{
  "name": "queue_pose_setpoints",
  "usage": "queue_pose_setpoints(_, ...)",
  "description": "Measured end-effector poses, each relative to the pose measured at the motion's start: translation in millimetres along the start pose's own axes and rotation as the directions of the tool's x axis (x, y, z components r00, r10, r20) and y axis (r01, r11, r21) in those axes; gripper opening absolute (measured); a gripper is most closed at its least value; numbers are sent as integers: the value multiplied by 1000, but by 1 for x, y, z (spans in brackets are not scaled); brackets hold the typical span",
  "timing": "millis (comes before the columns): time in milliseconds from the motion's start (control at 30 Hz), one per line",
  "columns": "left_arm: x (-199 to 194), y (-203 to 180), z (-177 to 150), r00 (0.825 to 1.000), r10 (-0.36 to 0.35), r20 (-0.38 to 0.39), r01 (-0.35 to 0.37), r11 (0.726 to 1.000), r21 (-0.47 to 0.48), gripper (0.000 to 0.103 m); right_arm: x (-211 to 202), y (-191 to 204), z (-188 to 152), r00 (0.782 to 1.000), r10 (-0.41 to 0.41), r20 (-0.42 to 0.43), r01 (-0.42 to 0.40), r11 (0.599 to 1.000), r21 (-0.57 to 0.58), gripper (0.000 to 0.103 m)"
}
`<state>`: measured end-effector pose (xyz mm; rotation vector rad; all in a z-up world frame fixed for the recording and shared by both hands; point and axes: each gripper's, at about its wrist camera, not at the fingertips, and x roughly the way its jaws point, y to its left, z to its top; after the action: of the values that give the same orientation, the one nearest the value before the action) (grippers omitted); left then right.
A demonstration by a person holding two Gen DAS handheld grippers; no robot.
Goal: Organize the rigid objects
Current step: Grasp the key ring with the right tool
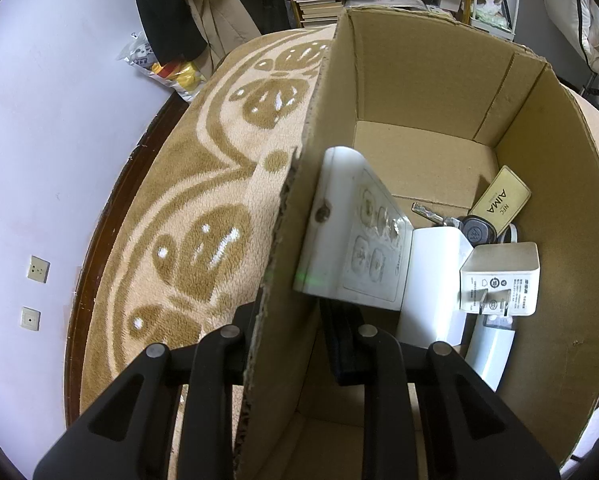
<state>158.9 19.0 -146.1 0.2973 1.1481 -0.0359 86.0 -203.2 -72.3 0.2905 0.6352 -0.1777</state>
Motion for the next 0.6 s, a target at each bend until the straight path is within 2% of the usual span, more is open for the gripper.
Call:
queue_pose_setpoints(233, -1, -1, 0, 1000, 6, -2, -6, 1000, 2, 23, 14, -40, -8, 993, -98, -61, 100, 995, 24, 91)
queue_pose_setpoints(600, -1, -2, 0, 1000, 9, -3, -9, 1000, 3, 23, 46, -76, -29, 973, -153, -175, 166, 984, 61, 89)
